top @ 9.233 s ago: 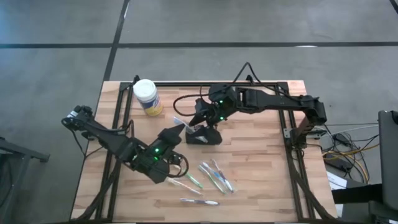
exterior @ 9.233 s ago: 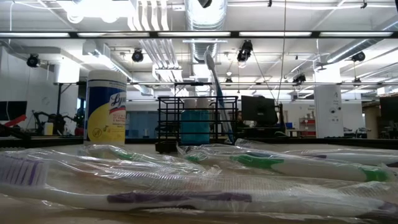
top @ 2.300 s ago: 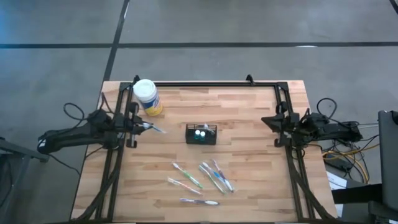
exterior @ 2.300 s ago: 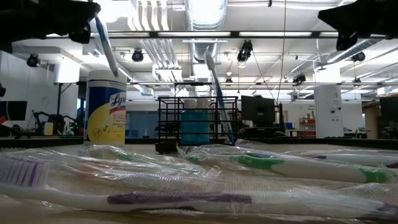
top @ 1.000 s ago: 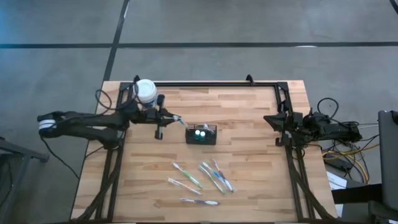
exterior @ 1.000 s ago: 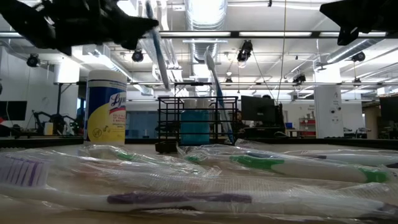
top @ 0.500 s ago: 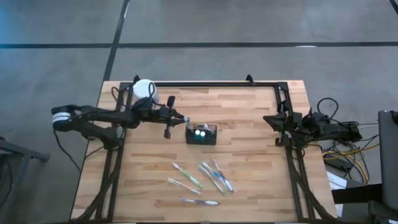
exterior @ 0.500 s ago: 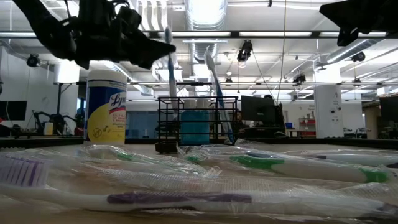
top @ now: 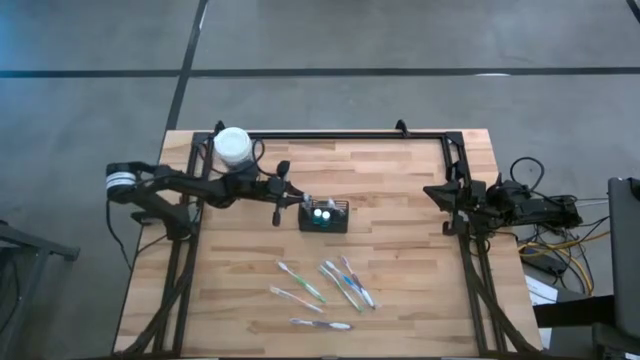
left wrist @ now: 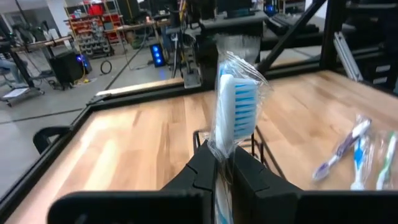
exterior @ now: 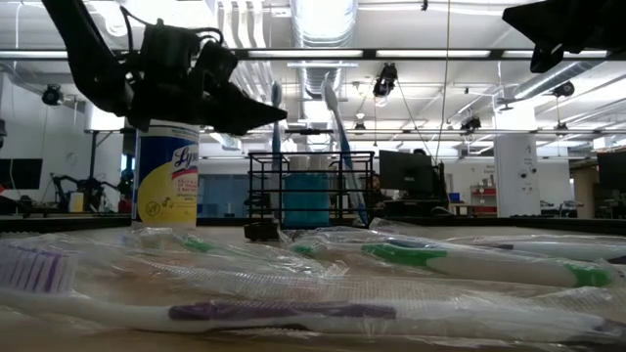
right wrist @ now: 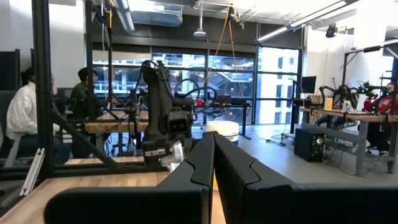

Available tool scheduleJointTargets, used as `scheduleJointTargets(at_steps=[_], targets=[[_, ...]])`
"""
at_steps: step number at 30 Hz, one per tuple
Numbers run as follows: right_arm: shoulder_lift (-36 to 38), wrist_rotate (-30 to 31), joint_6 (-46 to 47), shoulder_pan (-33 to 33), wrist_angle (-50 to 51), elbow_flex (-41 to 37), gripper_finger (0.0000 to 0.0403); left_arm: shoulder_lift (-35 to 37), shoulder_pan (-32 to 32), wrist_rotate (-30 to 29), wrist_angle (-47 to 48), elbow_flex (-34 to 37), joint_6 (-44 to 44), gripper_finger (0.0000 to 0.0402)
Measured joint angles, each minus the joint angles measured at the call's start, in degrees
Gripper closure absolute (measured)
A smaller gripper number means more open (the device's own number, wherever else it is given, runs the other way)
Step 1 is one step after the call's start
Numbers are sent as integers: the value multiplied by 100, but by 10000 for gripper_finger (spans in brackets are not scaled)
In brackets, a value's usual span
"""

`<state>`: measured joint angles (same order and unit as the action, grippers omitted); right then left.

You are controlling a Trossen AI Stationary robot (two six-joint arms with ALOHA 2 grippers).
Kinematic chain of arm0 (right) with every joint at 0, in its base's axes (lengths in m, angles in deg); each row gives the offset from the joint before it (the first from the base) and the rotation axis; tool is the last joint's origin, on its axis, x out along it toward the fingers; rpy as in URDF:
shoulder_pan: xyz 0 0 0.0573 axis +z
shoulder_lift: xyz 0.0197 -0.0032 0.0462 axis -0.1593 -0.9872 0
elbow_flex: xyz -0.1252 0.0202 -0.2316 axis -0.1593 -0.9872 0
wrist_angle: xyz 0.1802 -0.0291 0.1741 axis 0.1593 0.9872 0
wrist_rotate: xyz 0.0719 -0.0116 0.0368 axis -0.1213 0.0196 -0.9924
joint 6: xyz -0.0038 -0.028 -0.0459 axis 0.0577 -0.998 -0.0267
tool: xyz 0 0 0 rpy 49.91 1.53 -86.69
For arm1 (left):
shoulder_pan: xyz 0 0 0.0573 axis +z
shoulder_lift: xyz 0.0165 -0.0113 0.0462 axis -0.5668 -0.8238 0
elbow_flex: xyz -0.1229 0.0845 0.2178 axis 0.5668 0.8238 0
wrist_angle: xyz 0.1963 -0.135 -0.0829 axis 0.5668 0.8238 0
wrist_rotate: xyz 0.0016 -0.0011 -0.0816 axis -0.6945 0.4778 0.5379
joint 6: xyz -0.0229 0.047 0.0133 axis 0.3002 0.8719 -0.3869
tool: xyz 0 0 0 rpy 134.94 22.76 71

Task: Pick & Place toothbrushing station
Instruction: Put the left blue toothbrush into the mesh organizer, then put the top violet toothbrush into the mesh organizer

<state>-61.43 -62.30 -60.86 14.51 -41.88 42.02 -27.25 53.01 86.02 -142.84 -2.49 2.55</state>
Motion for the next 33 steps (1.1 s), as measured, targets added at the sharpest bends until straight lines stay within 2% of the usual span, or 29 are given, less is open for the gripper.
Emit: scheduleJointTargets(at_steps=[8, 15, 20, 28, 33], targets=[[-2, -2, 45, 0, -2, 0, 394, -322, -5, 13, -189, 0, 163, 373], [-2, -11, 68, -2, -2, 0, 394, -196, -2, 12, -82, 0, -32, 345], [-4, -11, 83, -1, -1, 0, 394, 164, 3, 255, -41, 4, -113, 302], [-6, -11, 86, -1, -2, 0, 394, 664, 4, 272, 284, 7, -132, 213], [-2, -9, 113, -2, -2, 0, 394, 1217, 8, 272, 297, -32, -105, 182]])
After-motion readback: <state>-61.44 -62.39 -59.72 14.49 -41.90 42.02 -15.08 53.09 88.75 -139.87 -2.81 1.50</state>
